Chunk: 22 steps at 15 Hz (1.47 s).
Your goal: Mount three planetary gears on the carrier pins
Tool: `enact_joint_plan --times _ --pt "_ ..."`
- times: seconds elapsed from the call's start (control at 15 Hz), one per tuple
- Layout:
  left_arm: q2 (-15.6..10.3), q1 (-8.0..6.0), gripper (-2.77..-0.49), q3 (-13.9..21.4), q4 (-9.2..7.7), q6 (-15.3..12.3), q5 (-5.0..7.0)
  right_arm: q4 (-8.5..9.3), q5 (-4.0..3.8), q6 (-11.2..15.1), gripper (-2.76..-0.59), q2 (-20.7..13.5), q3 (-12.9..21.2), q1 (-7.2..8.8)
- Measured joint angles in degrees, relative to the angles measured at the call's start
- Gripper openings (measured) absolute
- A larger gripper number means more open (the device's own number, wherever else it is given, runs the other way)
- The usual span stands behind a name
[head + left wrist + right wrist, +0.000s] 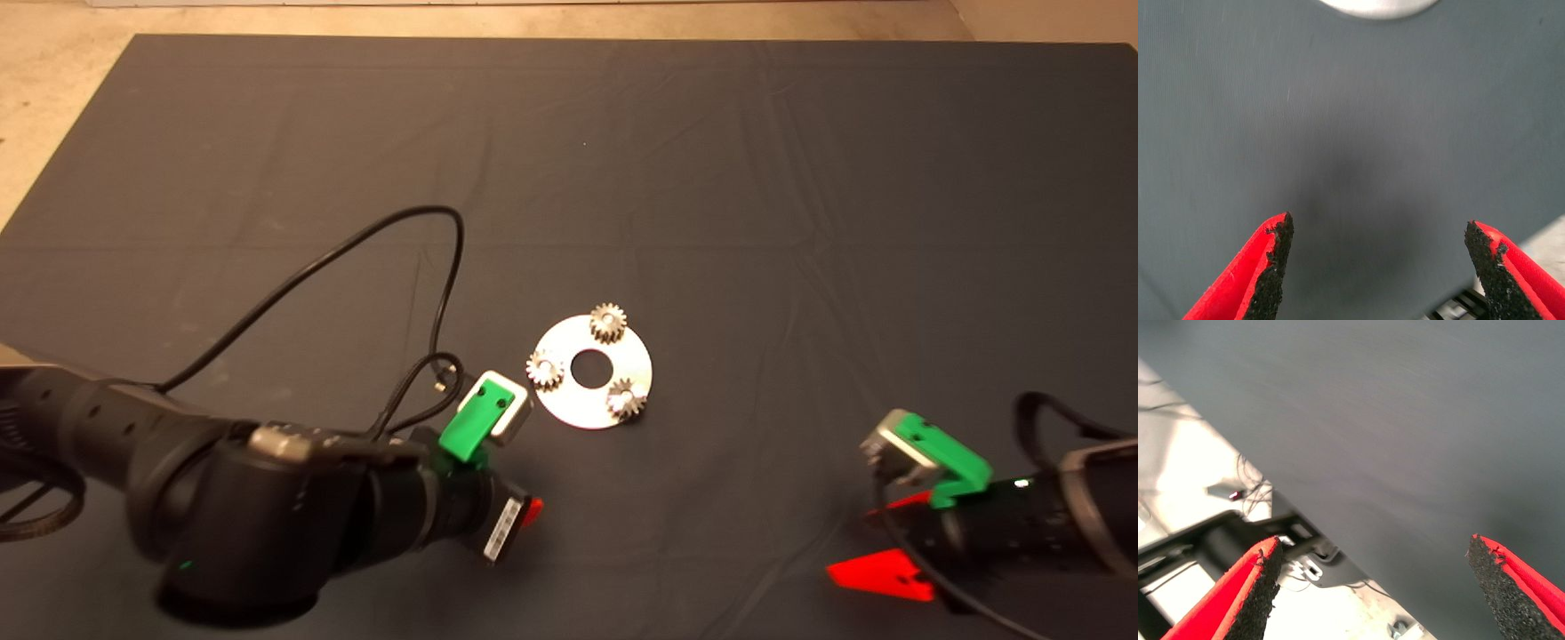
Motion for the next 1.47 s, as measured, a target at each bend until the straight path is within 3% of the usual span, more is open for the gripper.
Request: enact_joint_plan --times 0.07,0.13,0.2,0.27,0.33,0.4,0.47,0.6,0.67,0.73,0.8,1.13,1.27,1.47 --pt "-0.5 -0.11 -1.48 0.8 -1.17 -2.0 0.13 -0.51 -2.3 2.7 -1.3 2.6 0.0 0.38" --pt "-0.6 -0.11 -1.48 1.4 -2.1 -3.2 0.15 -1.74 -5.22 5.8 -1.3 4.6 0.0 0.5" --pt "-0.5 -0.13 -1.48 1.9 -2.64 -3.9 0.04 -3.83 -9.06 8.8 -1.3 6.3 0.0 0.5" --pt "-0.4 -0.29 -1.48 2.1 -3.27 -5.0 0.05 -6.19 -12.35 11.1 -1.3 7.7 0.0 0.53" --pt "-0.2 -0.35 -1.48 2.3 -3.41 -6.2 0.06 -8.36 -14.76 13.1 -1.3 8.8 0.0 0.68" --pt "-0.1 -0.41 -1.48 2.6 -3.69 -6.9 0.09 -9.41 -15.82 13.7 -1.3 9.3 0.0 0.82" --pt "-0.1 -0.41 -1.48 2.7 -3.94 -8.0 0.11 -10.31 -16.42 14.8 -1.3 10.4 0.0 0.94" --pt "0.5 -0.41 -1.48 2.8 -4.38 -8.9 0.11 -10.41 -16.86 15.8 -1.3 11.1 0.0 0.7" --pt "0.8 -0.41 -1.48 3.0 -4.38 -9.2 0.06 -10.41 -17.72 16.0 -1.3 11.2 0.0 0.48" --pt "0.9 -0.43 -1.48 3.1 -4.46 -9.5 0.06 -10.41 -19.67 16.4 -1.3 11.2 0.0 0.42" --pt "0.9 -0.44 -1.48 3.2 -4.49 -9.6 0.09 -10.42 -21.06 16.8 -1.3 11.2 0.0 0.42" --pt "1.5 -0.44 -1.48 3.2 -4.53 -9.9 0.09 -10.51 -22.04 17.5 -1.3 11.0 0.0 -0.43" --pt "1.6 -0.44 -1.48 3.4 -4.55 -10.1 0.09 -10.56 -22.06 17.6 -1.3 11.1 0.0 -1.83" --pt "2.4 -0.44 -1.48 3.5 -4.57 -10.1 0.06 -10.56 -22.06 17.6 -1.3 11.1 0.0 -1.92"
